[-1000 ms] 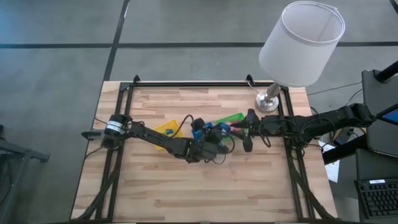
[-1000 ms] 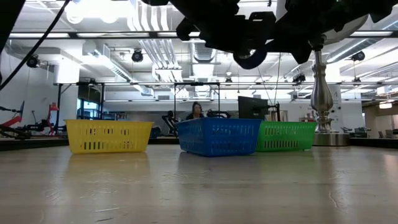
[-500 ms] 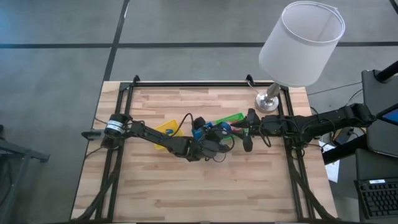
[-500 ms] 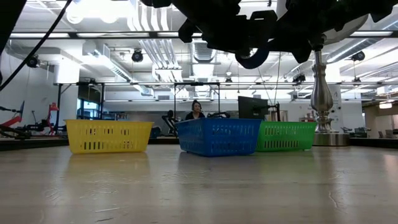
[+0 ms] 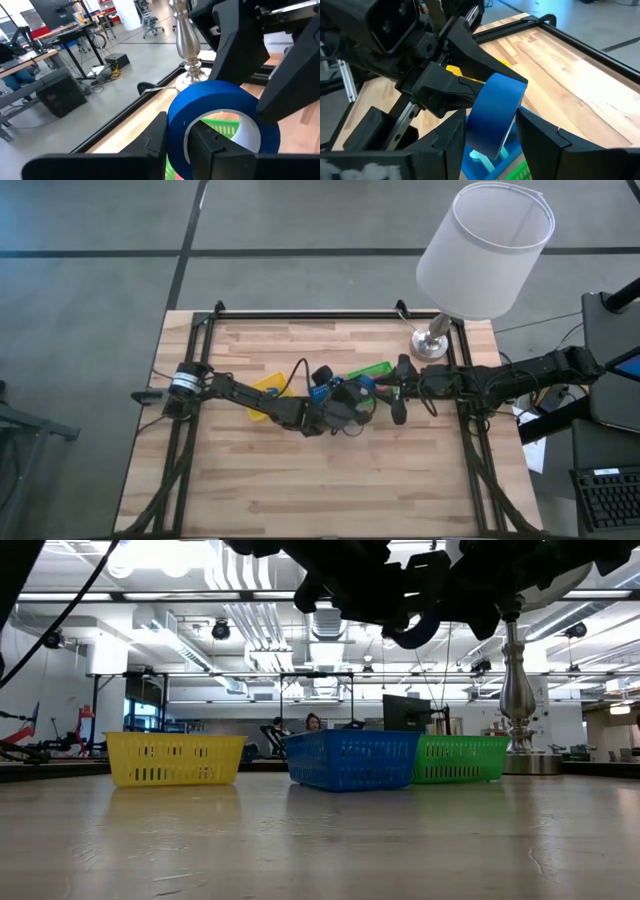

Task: Pick and place Stapler, Stapler remover, tape
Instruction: Put the blue tape into the green bin

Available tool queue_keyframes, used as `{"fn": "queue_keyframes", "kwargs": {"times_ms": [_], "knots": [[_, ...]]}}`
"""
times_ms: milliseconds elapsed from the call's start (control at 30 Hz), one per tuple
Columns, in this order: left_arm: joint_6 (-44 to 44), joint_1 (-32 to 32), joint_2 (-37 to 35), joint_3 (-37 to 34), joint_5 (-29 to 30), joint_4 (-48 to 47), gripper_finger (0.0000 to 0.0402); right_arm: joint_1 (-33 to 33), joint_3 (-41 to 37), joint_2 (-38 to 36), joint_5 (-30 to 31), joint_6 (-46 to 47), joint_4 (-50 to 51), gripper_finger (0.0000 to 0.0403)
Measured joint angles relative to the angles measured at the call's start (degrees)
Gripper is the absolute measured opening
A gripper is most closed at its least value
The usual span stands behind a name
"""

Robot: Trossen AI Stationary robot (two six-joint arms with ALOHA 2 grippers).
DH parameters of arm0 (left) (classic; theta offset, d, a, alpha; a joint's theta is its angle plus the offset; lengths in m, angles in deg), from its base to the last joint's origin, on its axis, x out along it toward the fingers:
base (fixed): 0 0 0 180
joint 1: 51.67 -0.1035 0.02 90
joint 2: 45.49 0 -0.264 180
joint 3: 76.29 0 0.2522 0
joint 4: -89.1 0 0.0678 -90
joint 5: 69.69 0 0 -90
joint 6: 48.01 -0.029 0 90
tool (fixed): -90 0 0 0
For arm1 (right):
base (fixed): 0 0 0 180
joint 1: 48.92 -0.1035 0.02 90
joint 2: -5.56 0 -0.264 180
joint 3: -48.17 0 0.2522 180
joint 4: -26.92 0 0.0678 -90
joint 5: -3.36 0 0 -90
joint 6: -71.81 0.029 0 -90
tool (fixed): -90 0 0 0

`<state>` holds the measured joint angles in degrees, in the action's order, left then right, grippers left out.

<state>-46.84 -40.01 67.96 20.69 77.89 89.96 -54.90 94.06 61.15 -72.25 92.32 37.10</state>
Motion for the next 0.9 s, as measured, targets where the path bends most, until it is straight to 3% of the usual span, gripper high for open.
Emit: {"fn": "queue_keyframes", "kwargs": {"times_ms": [667,900], "knots": [[-0.1,-0.1,0.0,0.3,-0.3,1.5,0.0054,0.0,0.1,-0.1,0.8,-2.9,-0.9,0.0148],[-1.2,-0.1,0.0,0.2,-1.2,1.2,0.0088,0.0,0.2,-0.1,0.6,-2.5,0.3,0.0137]]}}
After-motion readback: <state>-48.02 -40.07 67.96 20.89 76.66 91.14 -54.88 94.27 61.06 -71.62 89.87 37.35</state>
